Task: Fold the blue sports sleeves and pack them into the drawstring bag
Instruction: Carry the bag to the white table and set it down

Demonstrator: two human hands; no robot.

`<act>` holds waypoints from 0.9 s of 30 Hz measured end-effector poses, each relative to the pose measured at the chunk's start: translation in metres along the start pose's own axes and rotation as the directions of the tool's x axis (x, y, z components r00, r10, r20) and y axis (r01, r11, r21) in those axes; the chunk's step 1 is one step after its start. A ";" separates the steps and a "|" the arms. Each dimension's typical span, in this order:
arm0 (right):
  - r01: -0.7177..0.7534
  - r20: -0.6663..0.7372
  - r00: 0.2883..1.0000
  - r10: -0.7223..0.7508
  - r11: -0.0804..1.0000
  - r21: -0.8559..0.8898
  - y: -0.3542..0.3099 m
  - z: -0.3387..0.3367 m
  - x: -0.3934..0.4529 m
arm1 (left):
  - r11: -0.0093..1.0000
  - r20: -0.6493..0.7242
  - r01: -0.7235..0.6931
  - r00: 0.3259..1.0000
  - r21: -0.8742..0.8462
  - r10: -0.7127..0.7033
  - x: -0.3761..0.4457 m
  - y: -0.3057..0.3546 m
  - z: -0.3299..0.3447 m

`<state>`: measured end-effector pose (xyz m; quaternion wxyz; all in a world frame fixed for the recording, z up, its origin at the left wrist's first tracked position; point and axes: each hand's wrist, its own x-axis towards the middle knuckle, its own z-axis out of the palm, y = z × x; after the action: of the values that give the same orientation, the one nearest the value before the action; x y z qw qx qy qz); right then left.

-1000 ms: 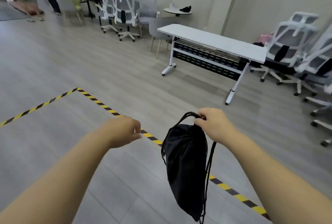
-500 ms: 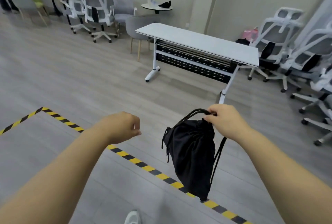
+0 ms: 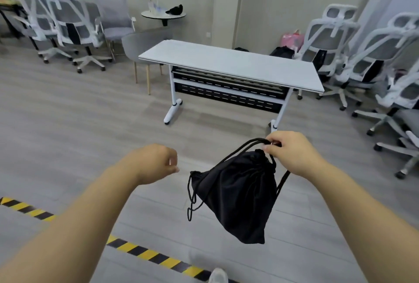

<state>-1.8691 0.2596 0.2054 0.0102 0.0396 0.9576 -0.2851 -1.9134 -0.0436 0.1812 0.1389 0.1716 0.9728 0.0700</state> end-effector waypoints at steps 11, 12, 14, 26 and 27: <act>0.101 0.070 0.992 -0.103 0.994 0.034 0.002 -0.013 0.218 | 0.999 0.018 0.029 0.999 -0.022 -0.028 0.219 -0.037 -0.053; 0.109 0.072 0.991 -0.111 0.993 0.035 0.002 -0.016 0.237 | 0.999 0.015 0.032 0.999 -0.029 -0.032 0.237 -0.039 -0.058; 0.124 0.067 0.990 -0.126 0.992 0.038 0.001 -0.022 0.273 | 0.999 0.018 0.031 0.999 -0.036 -0.030 0.270 -0.044 -0.068; 0.168 -0.073 0.984 -0.163 0.984 0.059 -0.012 -0.046 0.500 | 0.996 0.008 -0.015 1.000 -0.091 0.016 0.480 -0.096 -0.132; 0.185 -0.095 0.979 -0.180 0.981 0.054 -0.017 -0.049 0.521 | 0.992 0.009 -0.033 0.999 -0.125 0.034 0.500 -0.101 -0.141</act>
<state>-2.3892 0.3089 0.2338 -0.0604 -0.0353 0.9473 -0.3126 -2.4380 0.0267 0.1736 0.1535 0.1794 0.9627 0.1319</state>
